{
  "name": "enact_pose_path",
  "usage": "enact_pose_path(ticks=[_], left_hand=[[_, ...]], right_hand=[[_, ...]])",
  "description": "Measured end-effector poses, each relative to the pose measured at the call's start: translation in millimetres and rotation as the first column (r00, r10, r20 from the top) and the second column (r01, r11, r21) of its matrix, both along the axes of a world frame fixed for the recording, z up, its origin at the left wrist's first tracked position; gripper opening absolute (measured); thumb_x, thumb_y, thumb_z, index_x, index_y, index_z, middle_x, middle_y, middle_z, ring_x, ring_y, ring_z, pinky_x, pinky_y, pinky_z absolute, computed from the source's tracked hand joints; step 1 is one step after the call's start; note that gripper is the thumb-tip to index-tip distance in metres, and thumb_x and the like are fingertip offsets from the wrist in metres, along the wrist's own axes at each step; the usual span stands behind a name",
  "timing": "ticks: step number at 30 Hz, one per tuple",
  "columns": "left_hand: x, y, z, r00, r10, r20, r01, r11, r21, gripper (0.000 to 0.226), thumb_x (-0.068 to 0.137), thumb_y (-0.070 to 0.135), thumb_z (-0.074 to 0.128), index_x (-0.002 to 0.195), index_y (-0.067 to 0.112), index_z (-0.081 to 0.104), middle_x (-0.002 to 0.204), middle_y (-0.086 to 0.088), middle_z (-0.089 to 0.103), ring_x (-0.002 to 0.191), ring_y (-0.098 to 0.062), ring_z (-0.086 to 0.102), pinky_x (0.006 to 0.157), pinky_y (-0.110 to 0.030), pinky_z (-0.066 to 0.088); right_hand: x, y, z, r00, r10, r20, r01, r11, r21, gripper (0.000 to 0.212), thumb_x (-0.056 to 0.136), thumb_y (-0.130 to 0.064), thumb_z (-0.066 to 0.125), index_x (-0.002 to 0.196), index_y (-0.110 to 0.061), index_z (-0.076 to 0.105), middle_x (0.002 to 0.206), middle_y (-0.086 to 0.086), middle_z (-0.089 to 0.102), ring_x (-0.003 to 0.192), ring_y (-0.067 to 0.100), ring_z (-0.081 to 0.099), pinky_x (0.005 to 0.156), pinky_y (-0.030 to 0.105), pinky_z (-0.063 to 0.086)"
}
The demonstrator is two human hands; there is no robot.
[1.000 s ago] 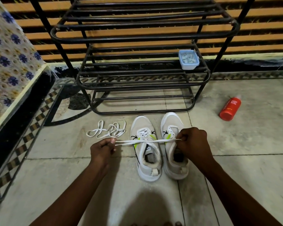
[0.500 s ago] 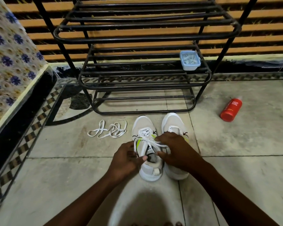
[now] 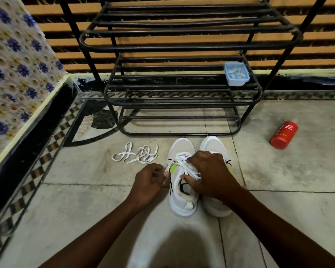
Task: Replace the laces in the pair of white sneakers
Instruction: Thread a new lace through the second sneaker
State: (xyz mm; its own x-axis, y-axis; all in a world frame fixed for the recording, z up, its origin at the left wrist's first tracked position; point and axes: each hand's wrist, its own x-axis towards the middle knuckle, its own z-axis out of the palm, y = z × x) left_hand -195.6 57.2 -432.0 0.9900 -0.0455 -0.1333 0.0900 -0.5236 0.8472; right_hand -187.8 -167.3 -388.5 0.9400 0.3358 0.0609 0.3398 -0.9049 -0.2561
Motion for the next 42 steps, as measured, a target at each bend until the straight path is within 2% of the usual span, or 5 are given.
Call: enact_pose_path(ticks=[7, 19, 25, 31, 42], left_hand=[[57.4, 38.1, 3.3, 0.922, -0.34, 0.187, 0.179, 0.8, 0.573, 0.029, 0.083, 0.002, 0.053, 0.106, 0.007, 0.069, 0.108, -0.013, 0.062, 0.103, -0.037, 0.059, 0.083, -0.046, 0.05], [108.1, -3.8, -26.8, 0.981, -0.193, -0.017, 0.156, 0.739, 0.655, 0.026, 0.1, 0.023, 0.05, 0.114, 0.013, 0.069, 0.122, -0.011, 0.057, 0.115, -0.033, 0.059, 0.098, -0.046, 0.05], [85.4, -6.6, -5.7, 0.985, 0.157, 0.067, -0.164, 0.98, 0.11, 0.018, 0.09, 0.007, 0.068, 0.081, 0.017, 0.079, 0.089, -0.003, 0.078, 0.093, -0.024, 0.073, 0.09, -0.043, 0.057], [46.4, -3.0, 61.6, 0.955, 0.274, 0.111, -0.191, 0.859, -0.475, 0.013, 0.079, 0.0, 0.084, 0.086, 0.005, 0.075, 0.082, -0.007, 0.077, 0.078, -0.017, 0.072, 0.071, -0.03, 0.059], [51.1, 51.0, 100.9, 0.907, 0.373, 0.196, -0.209, 0.802, -0.559, 0.019, 0.087, -0.003, 0.072, 0.087, 0.015, 0.067, 0.081, -0.011, 0.07, 0.07, -0.022, 0.068, 0.058, -0.026, 0.05]], right_hand=[[32.9, 25.4, -4.1, 0.978, 0.208, -0.005, -0.208, 0.978, 0.005, 0.035, 0.098, -0.042, 0.053, 0.113, -0.014, 0.067, 0.106, 0.007, 0.064, 0.103, 0.029, 0.06, 0.085, 0.043, 0.046], [45.1, 39.3, -27.8, 0.964, 0.208, -0.167, -0.188, 0.974, 0.126, 0.023, 0.095, -0.021, 0.058, 0.109, -0.005, 0.068, 0.111, 0.014, 0.063, 0.106, 0.033, 0.056, 0.096, 0.043, 0.041], [40.6, 31.4, -26.7, 0.978, 0.147, -0.147, -0.095, 0.946, 0.311, 0.036, 0.086, -0.027, 0.076, 0.112, -0.004, 0.07, 0.11, 0.01, 0.068, 0.108, 0.027, 0.061, 0.099, 0.034, 0.044], [44.9, 48.4, -3.8, 0.993, 0.047, -0.104, 0.018, 0.834, 0.551, 0.038, 0.08, -0.008, 0.074, 0.118, -0.01, 0.07, 0.113, 0.002, 0.068, 0.109, 0.019, 0.064, 0.094, 0.024, 0.046], [34.5, 74.7, 39.0, 0.891, 0.278, -0.359, 0.257, 0.341, 0.904, 0.01, 0.093, 0.0, 0.065, 0.092, 0.01, 0.063, 0.068, 0.015, 0.065, 0.055, 0.011, 0.058, 0.055, 0.017, 0.046]])
